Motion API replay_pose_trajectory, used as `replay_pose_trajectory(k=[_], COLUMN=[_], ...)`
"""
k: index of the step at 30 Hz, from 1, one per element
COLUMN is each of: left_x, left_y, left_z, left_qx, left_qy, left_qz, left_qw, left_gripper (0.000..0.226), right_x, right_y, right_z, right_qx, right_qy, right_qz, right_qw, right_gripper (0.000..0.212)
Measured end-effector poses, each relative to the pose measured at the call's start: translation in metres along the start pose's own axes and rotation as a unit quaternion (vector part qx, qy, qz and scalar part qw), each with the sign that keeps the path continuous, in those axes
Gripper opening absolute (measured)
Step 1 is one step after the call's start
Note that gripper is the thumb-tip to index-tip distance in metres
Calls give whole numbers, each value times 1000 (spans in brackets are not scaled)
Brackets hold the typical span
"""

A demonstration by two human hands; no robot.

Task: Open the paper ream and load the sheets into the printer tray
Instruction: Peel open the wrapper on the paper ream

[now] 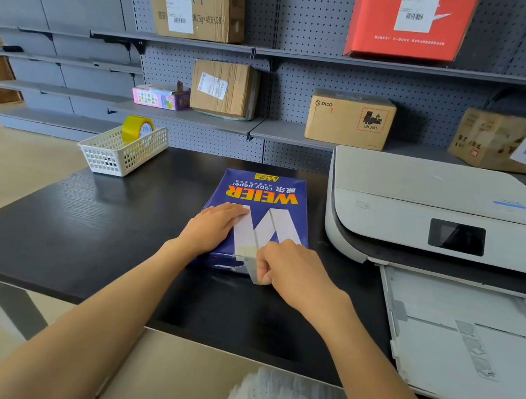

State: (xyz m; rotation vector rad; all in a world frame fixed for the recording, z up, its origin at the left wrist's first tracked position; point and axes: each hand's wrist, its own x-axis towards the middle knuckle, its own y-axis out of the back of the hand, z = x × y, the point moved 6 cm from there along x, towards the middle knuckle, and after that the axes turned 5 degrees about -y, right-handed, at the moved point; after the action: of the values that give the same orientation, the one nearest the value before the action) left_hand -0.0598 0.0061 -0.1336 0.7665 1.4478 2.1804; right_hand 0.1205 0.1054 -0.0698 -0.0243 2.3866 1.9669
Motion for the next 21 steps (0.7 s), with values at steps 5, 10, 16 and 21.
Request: replay_pose_trajectory(k=[5, 10, 16, 21], left_x=[-7, -16, -21, -20], left_y=[11, 22, 23, 19], left_z=[7, 15, 21, 17], left_qx=[-16, -3, -2, -17], left_qy=[-6, -20, -11, 15], left_qz=[72, 120, 109, 72], left_qw=[997, 993, 994, 997], left_gripper=[29, 18, 23, 25], right_x=[-5, -9, -13, -21], right_y=[0, -2, -1, -7], right_z=[0, 0, 0, -1], right_qx=[-5, 0, 5, 18], right_qy=[6, 10, 13, 23], right_qz=[-1, -1, 2, -23], right_qw=[1000, 1000, 1000, 999], right_gripper=[20, 18, 15, 13])
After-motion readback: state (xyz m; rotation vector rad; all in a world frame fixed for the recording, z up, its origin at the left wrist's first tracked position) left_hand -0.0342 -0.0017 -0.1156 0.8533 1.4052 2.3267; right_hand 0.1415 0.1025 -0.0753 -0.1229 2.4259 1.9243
